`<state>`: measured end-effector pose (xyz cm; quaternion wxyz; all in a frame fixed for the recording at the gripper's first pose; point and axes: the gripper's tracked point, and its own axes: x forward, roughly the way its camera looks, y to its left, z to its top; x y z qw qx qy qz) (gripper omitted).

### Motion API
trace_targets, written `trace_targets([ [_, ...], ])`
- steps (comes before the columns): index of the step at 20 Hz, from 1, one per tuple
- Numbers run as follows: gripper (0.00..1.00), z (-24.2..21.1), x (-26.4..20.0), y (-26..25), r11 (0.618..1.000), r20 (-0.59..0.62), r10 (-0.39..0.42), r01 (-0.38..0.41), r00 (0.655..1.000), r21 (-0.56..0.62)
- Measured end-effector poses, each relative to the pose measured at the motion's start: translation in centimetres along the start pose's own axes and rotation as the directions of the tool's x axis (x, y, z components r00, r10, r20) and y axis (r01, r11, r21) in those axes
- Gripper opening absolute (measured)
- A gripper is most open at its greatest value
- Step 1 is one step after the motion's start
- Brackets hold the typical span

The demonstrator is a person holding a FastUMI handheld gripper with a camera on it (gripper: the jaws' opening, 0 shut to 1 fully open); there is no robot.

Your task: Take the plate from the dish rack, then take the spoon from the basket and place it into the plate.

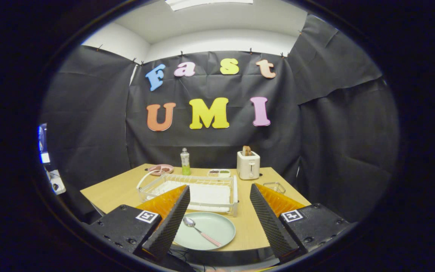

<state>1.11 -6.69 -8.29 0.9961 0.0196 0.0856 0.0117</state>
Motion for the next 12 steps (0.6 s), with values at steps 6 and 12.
trace_targets([
  [6,1.0,-0.36,0.2,-0.55,0.999,-0.011,-0.001,0.002,1.0,0.033],
  [12,1.0,-0.23,0.49,-0.75,1.0,0.002,-0.021,0.021,1.0,0.019],
])
